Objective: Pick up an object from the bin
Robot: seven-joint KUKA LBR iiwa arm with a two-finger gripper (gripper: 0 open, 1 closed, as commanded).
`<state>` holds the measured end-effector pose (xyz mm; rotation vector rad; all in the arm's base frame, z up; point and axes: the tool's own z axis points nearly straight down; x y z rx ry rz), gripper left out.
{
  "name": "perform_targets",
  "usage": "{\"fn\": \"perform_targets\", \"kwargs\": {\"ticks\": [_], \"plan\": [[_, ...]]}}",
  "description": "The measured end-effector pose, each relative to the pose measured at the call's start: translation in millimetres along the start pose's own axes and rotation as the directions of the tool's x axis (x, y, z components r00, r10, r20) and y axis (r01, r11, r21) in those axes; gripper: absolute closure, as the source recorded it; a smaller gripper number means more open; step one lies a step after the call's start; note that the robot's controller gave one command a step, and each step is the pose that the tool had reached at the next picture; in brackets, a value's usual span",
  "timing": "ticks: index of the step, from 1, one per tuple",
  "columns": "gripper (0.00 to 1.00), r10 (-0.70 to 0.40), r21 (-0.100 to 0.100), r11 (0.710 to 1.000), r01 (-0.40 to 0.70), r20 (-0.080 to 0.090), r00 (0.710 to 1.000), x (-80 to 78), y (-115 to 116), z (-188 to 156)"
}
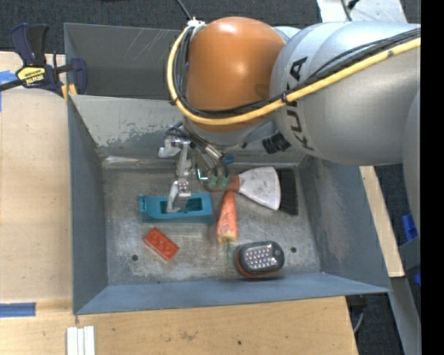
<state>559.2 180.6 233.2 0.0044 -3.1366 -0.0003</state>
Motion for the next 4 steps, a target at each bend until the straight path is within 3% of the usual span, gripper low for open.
{"fn": "perform_targets", "kwargs": {"ticks": [1, 2, 3, 4], "plan": [[0.0, 0.002, -0.001, 1.0, -0.002, 0.008, 1.0, -1.8, -0.9, -4.4], [0.0, -0.047, -0.002, 0.999, 0.047, 0.016, 0.999, -4.3, -2.8, 30.7], [0.0, -0.231, 0.001, 0.973, 0.231, 0.012, 0.973, -3.5, -6.4, 99.9], [0.0, -0.232, 0.001, 0.973, 0.232, 0.004, 0.973, -9.8, -9.7, 132.7]]}}
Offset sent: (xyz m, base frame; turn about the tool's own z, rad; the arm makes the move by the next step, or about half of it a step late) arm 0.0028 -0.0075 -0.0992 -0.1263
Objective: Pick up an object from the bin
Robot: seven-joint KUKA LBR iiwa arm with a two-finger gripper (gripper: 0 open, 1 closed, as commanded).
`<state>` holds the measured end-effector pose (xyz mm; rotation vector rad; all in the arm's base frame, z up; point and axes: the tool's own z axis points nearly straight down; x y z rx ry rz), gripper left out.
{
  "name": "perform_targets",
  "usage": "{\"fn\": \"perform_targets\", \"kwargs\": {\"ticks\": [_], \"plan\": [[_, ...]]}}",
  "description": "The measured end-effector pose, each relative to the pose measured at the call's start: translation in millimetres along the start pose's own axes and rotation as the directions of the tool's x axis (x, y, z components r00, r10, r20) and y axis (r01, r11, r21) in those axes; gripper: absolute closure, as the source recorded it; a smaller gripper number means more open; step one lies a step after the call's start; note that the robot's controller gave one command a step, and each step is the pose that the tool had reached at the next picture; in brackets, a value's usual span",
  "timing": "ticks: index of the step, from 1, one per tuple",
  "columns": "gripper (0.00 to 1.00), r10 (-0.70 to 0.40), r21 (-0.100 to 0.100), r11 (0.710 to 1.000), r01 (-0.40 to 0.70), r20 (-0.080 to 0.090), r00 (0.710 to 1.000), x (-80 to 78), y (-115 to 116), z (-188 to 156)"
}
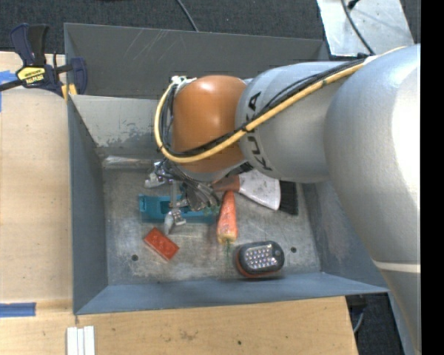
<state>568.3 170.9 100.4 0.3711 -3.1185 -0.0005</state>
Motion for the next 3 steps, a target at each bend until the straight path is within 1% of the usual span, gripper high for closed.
{"fn": "perform_targets", "kwargs": {"ticks": [1, 2, 3], "plan": [[1.0, -0.077, -0.012, 0.997, 0.077, -0.017, 0.997, -37.9, -5.5, 20.0], [1.0, -0.077, -0.012, 0.997, 0.077, -0.017, 0.997, -38.0, -5.6, 20.0], [1.0, -0.366, 0.001, 0.931, 0.366, 0.004, 0.93, -13.4, 29.0, -113.1]]}}
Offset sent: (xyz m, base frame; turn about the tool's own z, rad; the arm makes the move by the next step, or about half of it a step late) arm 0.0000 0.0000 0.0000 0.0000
